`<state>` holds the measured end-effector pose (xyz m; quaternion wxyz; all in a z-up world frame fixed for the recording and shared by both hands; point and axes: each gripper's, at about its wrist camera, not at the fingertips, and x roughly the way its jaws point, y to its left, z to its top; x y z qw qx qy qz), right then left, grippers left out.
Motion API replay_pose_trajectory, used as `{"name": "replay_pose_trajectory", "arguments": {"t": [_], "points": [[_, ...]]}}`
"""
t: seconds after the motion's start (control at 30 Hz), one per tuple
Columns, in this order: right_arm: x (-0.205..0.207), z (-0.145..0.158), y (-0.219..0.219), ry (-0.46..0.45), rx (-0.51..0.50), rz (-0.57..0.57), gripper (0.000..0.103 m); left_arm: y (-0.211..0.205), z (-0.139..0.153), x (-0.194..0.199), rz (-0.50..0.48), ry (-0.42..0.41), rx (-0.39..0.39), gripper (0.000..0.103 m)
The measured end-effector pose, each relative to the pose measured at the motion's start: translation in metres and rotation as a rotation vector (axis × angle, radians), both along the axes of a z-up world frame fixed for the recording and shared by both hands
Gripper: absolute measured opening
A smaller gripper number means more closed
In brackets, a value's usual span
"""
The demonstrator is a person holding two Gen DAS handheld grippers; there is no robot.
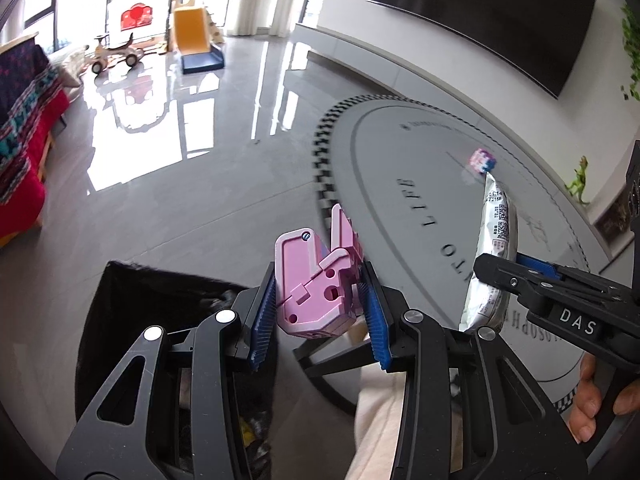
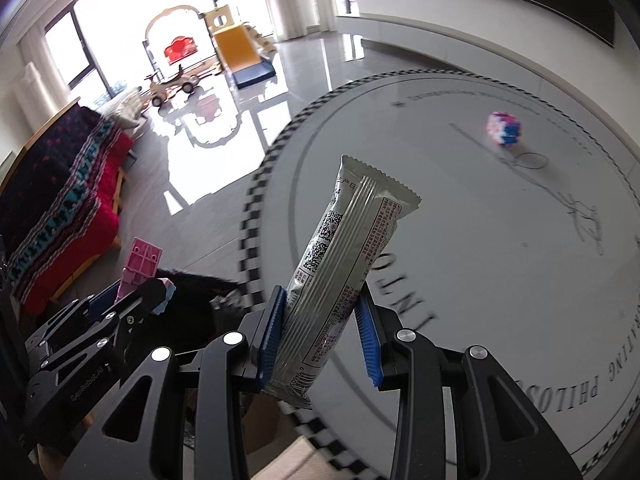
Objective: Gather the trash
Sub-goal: 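Carry the pink box and silver wrapper to the trash bag and release both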
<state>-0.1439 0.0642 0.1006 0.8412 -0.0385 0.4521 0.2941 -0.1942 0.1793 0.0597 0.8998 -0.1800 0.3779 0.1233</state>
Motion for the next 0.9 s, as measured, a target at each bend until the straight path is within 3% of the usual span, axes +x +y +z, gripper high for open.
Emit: {"name": "replay_pose_trajectory", "arguments": {"t": [0.9], "points": [[-0.113,-0.037,0.139,0.047,-0.071,0.355,0.037,0.086,-0.042,-0.132,0.319,0.065,-0.035,0.04]]}}
